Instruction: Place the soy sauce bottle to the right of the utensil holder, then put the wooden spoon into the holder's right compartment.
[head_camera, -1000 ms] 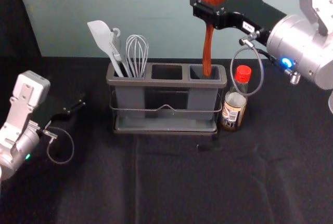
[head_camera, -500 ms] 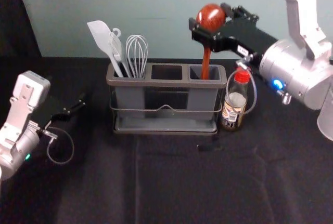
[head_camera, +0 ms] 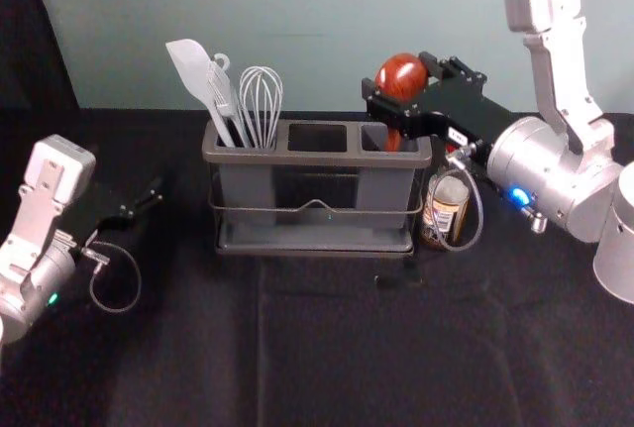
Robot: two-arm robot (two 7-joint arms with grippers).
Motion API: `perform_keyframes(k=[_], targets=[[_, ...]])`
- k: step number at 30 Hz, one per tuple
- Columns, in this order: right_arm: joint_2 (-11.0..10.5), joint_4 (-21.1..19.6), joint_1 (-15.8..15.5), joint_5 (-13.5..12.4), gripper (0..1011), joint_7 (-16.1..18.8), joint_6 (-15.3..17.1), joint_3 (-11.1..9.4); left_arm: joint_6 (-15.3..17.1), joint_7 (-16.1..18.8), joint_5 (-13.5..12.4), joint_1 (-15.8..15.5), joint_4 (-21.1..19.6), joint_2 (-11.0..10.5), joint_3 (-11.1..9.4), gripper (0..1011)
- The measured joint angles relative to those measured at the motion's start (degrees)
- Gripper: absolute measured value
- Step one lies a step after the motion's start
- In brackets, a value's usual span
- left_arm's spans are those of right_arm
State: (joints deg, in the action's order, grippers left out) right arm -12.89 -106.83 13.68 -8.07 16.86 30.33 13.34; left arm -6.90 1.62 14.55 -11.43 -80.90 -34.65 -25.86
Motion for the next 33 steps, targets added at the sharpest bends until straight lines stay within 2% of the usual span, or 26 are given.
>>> perform_keyframes(k=[12, 14, 15, 20, 33], targets=[[-0.82, 0.51, -1.02, -1.01, 834, -1.11, -0.68, 0.99, 0.0, 0.0, 0.0, 0.0, 0.0, 0.0, 0.0, 1000], [-0.89, 0.52, -1.12, -1.21, 854, -1.38, -0.82, 1.0, 0.0, 0.0, 0.0, 0.0, 0.0, 0.0, 0.0, 1000], [-0.89, 0.52, -1.14, -1.33, 900, -1.44, -0.84, 0.99, 0.0, 0.0, 0.0, 0.0, 0.0, 0.0, 0.0, 1000], [-1.06, 0.16, -1.24, -1.83, 1003, -1.9, -0.83, 0.86, 0.0, 0.0, 0.0, 0.0, 0.0, 0.0, 0.0, 1000], [-1.47, -2.84, -2.27, -2.7, 1002, -3.01, -0.81, 0.02, 0.0, 0.0, 0.0, 0.0, 0.0, 0.0, 0.0, 1000]])
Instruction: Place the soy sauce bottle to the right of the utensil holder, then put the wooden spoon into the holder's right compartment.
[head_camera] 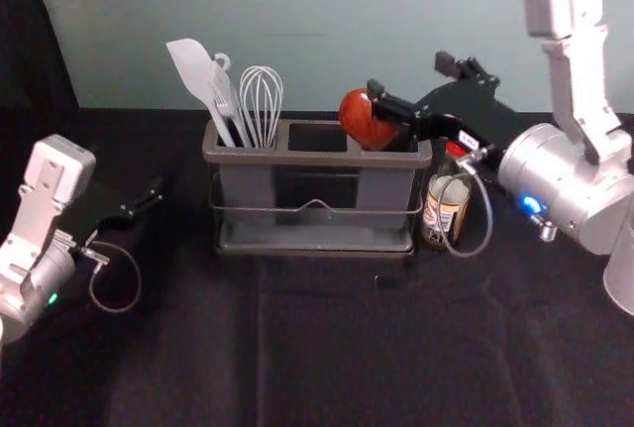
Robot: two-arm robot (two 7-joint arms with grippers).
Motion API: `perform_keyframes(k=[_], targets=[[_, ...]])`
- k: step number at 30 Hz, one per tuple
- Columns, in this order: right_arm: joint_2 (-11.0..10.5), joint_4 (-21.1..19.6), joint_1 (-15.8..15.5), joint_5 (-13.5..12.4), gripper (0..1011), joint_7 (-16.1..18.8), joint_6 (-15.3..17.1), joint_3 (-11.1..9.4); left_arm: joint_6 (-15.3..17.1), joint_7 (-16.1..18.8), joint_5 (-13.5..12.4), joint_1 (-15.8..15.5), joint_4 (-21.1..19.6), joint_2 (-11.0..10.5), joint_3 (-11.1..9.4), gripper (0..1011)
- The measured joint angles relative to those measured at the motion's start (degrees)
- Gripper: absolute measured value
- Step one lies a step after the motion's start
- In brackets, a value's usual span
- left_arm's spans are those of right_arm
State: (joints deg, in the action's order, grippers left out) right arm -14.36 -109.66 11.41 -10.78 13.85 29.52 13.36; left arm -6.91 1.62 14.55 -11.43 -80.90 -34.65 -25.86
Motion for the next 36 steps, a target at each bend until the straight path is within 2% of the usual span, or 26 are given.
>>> perform_keyframes(k=[9, 13, 16, 32, 36], targets=[[-1.45, -4.53, -1.08, -0.29, 1002, -0.81, 0.0, -1.81, 0.0, 0.0, 0.0, 0.0, 0.0, 0.0, 0.0, 1000], [-2.09, -5.98, -1.51, -0.22, 1002, -1.12, 0.26, -3.03, 0.0, 0.0, -0.01, 0.0, 0.0, 0.0, 0.0, 1000], [-2.47, -6.87, -2.16, -0.55, 1002, -1.21, -0.04, -4.7, 0.0, 0.0, 0.0, 0.0, 0.0, 0.0, 0.0, 1000], [-3.86, -8.01, -6.84, -2.69, 1002, -2.85, -2.94, -12.21, 0.0, 0.0, 0.0, 0.0, 0.0, 0.0, 0.0, 1000], [-3.94, -7.46, -7.81, -2.39, 1002, -3.54, -4.94, -13.19, 0.0, 0.0, 0.0, 0.0, 0.0, 0.0, 0.0, 1000]])
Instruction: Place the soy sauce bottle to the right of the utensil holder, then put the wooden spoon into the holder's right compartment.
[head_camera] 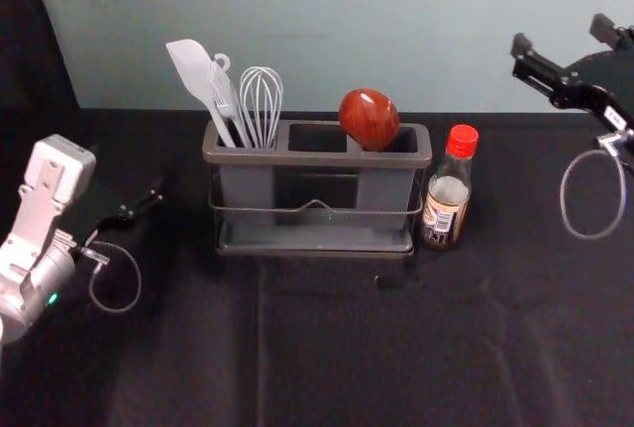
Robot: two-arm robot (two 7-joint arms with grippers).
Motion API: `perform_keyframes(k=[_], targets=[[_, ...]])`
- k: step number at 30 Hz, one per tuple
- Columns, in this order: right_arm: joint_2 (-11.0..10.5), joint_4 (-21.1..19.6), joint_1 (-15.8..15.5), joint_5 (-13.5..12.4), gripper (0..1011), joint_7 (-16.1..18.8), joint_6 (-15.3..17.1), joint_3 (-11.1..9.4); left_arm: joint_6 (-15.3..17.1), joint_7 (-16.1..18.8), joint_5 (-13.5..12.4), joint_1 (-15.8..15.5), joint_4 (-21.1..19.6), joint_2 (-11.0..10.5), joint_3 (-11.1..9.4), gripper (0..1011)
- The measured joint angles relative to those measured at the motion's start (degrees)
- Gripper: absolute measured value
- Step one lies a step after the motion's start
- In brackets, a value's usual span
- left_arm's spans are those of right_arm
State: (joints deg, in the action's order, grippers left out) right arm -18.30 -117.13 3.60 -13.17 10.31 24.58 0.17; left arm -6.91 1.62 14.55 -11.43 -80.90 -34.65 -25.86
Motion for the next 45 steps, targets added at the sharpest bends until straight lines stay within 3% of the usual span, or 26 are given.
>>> perform_keyframes(k=[7, 13, 29, 38, 45], targets=[[0.78, 3.84, -1.17, 1.5, 1002, -1.18, -7.18, -1.56, 0.0, 0.0, 0.0, 0.0, 0.0, 0.0, 0.0, 1000], [1.09, 8.45, -1.3, 1.78, 1002, -0.84, -11.49, -2.24, 0.0, 0.0, 0.0, 0.0, 0.0, 0.0, 0.0, 1000], [0.93, 20.37, -0.38, 2.34, 1002, 0.17, -11.3, -1.55, 0.0, 0.0, 0.0, 0.0, 0.0, 0.0, 0.0, 1000], [2.43, 29.31, 2.54, 4.25, 1002, -0.19, -13.95, 0.96, 0.0, 0.0, 0.0, 0.0, 0.0, 0.0, 0.0, 1000], [3.17, 33.03, 5.09, 5.29, 1002, -0.21, -15.59, 1.88, 0.0, 0.0, 0.0, 0.0, 0.0, 0.0, 0.0, 1000]])
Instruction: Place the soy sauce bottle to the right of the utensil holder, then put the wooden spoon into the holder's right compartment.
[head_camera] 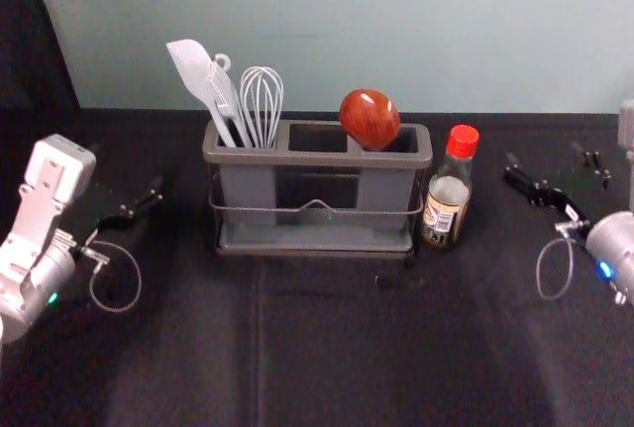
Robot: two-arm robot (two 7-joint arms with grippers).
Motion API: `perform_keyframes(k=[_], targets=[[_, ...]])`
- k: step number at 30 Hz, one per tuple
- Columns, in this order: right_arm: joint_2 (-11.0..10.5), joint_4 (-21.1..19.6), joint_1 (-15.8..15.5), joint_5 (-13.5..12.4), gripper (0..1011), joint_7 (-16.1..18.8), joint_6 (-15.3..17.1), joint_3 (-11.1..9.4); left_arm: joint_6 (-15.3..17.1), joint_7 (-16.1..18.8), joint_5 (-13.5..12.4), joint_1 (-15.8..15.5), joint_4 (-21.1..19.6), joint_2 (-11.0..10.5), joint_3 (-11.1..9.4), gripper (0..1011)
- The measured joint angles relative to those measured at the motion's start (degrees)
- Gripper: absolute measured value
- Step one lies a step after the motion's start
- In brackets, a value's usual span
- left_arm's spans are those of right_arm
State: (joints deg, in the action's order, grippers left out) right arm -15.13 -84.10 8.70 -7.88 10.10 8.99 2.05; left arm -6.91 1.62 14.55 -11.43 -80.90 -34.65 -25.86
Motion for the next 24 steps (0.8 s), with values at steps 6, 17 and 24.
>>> perform_keyframes(k=[6, 17, 24], targets=[[0.82, 3.28, 2.87, 0.61, 1002, -0.24, -1.04, 0.29, 0.0, 0.0, 0.0, 0.0, 0.0, 0.0, 0.0, 1000], [1.0, 3.65, 3.26, 0.89, 1003, -0.66, -1.09, 0.32, 0.0, 0.0, 0.0, 0.0, 0.0, 0.0, 0.0, 1000], [0.95, 3.48, 3.14, 0.8, 1002, -0.64, -1.09, 0.28, 0.0, 0.0, 0.0, 0.0, 0.0, 0.0, 0.0, 1000]])
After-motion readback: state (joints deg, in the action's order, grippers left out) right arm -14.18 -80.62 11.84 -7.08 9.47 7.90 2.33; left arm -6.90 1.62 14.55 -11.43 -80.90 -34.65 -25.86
